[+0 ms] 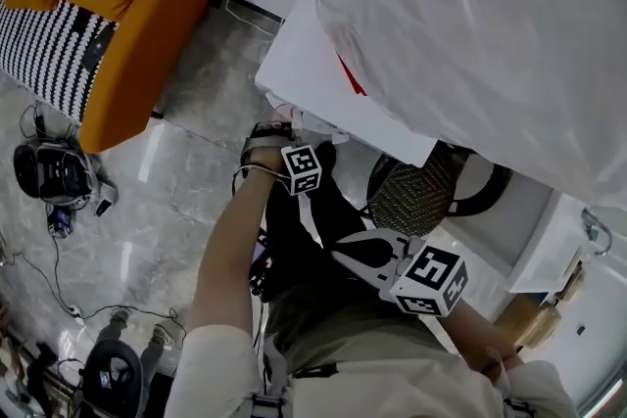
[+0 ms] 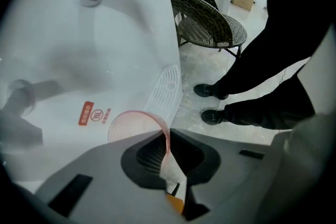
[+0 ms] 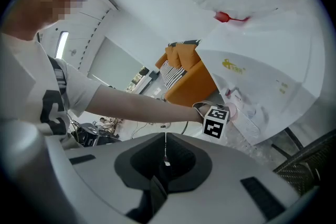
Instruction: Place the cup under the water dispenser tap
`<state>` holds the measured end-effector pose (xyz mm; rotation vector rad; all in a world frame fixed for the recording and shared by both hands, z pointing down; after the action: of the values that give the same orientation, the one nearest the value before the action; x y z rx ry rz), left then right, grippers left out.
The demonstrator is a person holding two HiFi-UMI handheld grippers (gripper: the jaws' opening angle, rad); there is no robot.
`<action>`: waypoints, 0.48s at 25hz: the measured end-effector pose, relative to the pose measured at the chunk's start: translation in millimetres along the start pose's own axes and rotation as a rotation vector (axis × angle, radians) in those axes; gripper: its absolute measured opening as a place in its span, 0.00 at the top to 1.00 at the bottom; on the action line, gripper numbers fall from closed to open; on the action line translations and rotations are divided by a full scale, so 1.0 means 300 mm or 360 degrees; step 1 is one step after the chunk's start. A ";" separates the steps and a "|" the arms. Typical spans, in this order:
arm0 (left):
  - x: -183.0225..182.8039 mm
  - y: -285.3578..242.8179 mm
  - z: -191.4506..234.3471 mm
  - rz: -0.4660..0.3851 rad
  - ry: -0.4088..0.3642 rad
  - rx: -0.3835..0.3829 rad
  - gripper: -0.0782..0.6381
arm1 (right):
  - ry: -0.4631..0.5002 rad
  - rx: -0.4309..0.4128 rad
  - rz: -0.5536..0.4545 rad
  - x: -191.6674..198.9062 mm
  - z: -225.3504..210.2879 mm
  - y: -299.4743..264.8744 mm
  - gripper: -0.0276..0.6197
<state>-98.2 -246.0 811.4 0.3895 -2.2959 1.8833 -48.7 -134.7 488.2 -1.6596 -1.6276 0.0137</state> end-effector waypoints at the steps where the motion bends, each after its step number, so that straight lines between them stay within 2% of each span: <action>1: -0.001 -0.002 0.003 -0.0005 0.0003 -0.0005 0.79 | 0.0001 0.0004 0.0002 0.003 -0.001 0.000 0.91; 12: -0.007 -0.017 0.036 -0.0020 -0.0085 -0.0073 0.79 | -0.0014 0.0019 0.0012 0.018 -0.009 -0.002 0.91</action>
<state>-94.2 -257.2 813.3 0.4524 -2.3596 1.8327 -46.7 -131.6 493.1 -1.6589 -1.6250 0.0347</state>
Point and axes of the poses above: the fingertips, and each gripper's own axes: y backward along the fingers, z to its left, x out of its underside, the point moved 5 cm from there along y, backward along the fingers, and after that the axes turned 12 degrees about -z, right-handed, at the moved point
